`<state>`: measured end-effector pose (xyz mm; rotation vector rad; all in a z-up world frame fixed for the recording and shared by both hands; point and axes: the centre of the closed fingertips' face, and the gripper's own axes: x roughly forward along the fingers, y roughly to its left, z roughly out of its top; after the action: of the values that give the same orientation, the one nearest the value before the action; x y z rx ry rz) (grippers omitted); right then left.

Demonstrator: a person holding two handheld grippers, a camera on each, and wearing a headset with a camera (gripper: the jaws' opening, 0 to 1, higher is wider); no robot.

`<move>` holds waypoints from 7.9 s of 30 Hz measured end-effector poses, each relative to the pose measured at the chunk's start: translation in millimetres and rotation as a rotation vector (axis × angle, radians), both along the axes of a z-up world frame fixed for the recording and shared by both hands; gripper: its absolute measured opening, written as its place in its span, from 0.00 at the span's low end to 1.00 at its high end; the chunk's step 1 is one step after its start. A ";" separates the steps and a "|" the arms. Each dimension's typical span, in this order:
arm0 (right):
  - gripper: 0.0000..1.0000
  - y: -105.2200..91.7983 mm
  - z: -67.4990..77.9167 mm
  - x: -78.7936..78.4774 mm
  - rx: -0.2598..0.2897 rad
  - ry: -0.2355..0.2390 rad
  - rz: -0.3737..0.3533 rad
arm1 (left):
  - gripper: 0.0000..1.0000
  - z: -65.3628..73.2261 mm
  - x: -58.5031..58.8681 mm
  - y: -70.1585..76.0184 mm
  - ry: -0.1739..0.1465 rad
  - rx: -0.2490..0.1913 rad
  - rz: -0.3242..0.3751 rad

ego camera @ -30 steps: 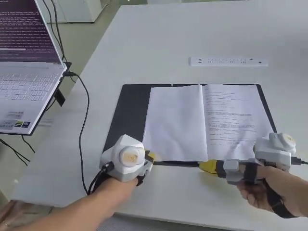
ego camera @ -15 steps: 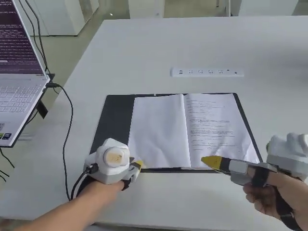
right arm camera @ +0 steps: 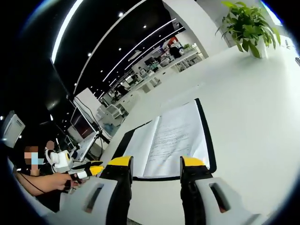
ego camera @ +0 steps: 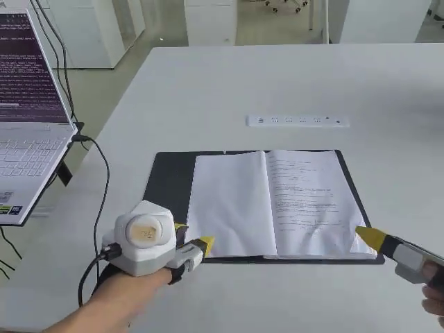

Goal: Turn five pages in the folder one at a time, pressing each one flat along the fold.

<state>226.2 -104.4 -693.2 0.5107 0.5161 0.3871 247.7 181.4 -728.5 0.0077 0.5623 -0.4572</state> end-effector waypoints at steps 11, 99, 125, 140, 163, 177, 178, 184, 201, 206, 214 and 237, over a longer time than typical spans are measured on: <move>0.53 -14.1 -10.0 -17.7 -0.108 -0.002 -0.047 | 0.51 20.4 -22.0 3.2 -0.017 -0.023 -0.020; 0.69 -4.2 -55.0 -4.7 -0.209 0.009 0.113 | 0.52 -80.3 65.0 -224.2 -0.049 0.143 -0.229; 0.67 -10.2 -61.2 -1.2 -0.185 0.025 0.093 | 0.19 -80.6 55.9 -232.8 -0.122 0.144 -0.282; 0.64 -7.1 -70.4 7.1 -0.188 0.038 0.109 | 0.10 -80.2 59.9 -228.3 -0.137 0.171 -0.277; 0.44 -10.0 -88.6 44.3 -0.076 0.083 0.038 | 0.07 -80.8 62.8 -226.3 -0.129 0.163 -0.261; 0.25 -20.3 -100.2 45.9 0.075 0.173 -0.084 | 0.07 -80.8 63.6 -226.8 -0.123 0.151 -0.251; 0.24 -22.0 -102.7 45.3 0.121 0.204 -0.110 | 0.07 -80.7 63.6 -226.8 -0.122 0.149 -0.249; 0.08 -26.9 -107.0 43.7 0.177 0.233 -0.142 | 0.07 -80.8 63.9 -226.7 -0.120 0.146 -0.247; 0.00 -27.2 -92.4 42.5 0.159 0.180 -0.141 | 0.13 -77.0 58.7 -227.4 -0.063 0.095 -0.255; 0.00 -23.1 -82.4 42.8 0.159 0.151 -0.126 | 0.14 -74.0 52.2 -215.6 -0.042 0.088 -0.246; 0.00 -3.9 -50.0 44.2 0.179 0.076 -0.071 | 0.14 -57.1 40.9 -182.9 -0.034 0.080 -0.237; 0.00 86.8 9.5 40.1 0.243 -0.017 0.098 | 0.16 10.1 20.8 -83.3 -0.115 -0.005 -0.094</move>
<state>266.3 -17.7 -683.7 0.7174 0.4810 0.5512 268.5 98.2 -718.3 0.0556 0.4488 -0.5462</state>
